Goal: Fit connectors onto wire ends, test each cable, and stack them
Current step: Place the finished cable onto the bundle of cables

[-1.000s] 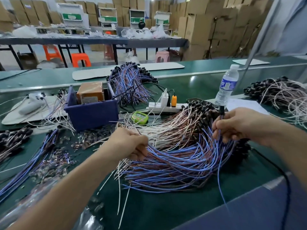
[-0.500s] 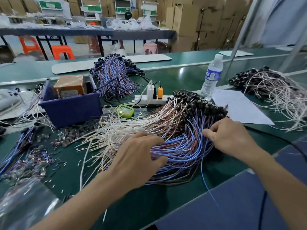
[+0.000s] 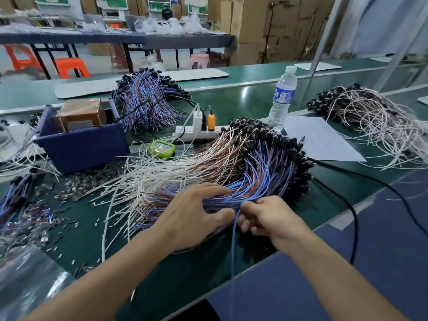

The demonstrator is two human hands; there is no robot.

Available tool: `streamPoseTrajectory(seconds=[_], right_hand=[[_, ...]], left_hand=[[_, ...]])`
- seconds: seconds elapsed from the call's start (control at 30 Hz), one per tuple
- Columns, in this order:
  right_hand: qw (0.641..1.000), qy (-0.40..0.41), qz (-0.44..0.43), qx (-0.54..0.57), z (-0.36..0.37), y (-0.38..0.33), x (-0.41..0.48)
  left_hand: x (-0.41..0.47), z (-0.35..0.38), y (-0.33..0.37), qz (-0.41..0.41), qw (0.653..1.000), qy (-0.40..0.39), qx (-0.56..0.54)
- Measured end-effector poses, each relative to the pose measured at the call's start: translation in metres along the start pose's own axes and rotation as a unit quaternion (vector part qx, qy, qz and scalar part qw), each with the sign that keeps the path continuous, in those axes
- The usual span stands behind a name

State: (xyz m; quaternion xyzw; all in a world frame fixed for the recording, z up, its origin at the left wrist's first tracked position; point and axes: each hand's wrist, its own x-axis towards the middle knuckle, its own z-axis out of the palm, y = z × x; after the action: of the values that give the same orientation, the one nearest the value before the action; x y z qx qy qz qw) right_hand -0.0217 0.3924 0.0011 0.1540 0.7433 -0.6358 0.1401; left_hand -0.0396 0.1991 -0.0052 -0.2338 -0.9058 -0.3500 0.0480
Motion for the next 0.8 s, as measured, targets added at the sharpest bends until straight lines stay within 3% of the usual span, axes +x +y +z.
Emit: streamPoseTrajectory(seconds=[0.1, 0.17, 0.27, 0.4, 0.6, 0.8], right_hand=[[0.986, 0.057, 0.010, 0.156, 0.025, 0.000, 0.006], [0.981, 0.087, -0.008, 0.174, 0.032, 0.001, 0.008], [0.980, 0.112, -0.034, 0.163, 0.027, 0.005, 0.012], [0.980, 0.151, -0.057, 0.114, 0.009, 0.011, 0.017], [0.948, 0.289, -0.132, 0.009, -0.031, -0.001, 0.039], [0.923, 0.332, -0.163, -0.105, -0.053, -0.020, 0.064]], left_hand=[[-0.001, 0.001, 0.006, 0.021, 0.998, -0.049, 0.035], [-0.002, 0.004, 0.005, 0.029, 0.993, -0.076, 0.081], [-0.001, 0.009, -0.002, 0.046, 0.990, -0.055, 0.121], [0.001, 0.010, -0.016, 0.038, 0.996, -0.018, 0.082], [0.012, 0.010, -0.024, -0.038, 0.999, 0.014, 0.008], [0.025, 0.013, -0.020, -0.017, 0.995, 0.051, 0.081]])
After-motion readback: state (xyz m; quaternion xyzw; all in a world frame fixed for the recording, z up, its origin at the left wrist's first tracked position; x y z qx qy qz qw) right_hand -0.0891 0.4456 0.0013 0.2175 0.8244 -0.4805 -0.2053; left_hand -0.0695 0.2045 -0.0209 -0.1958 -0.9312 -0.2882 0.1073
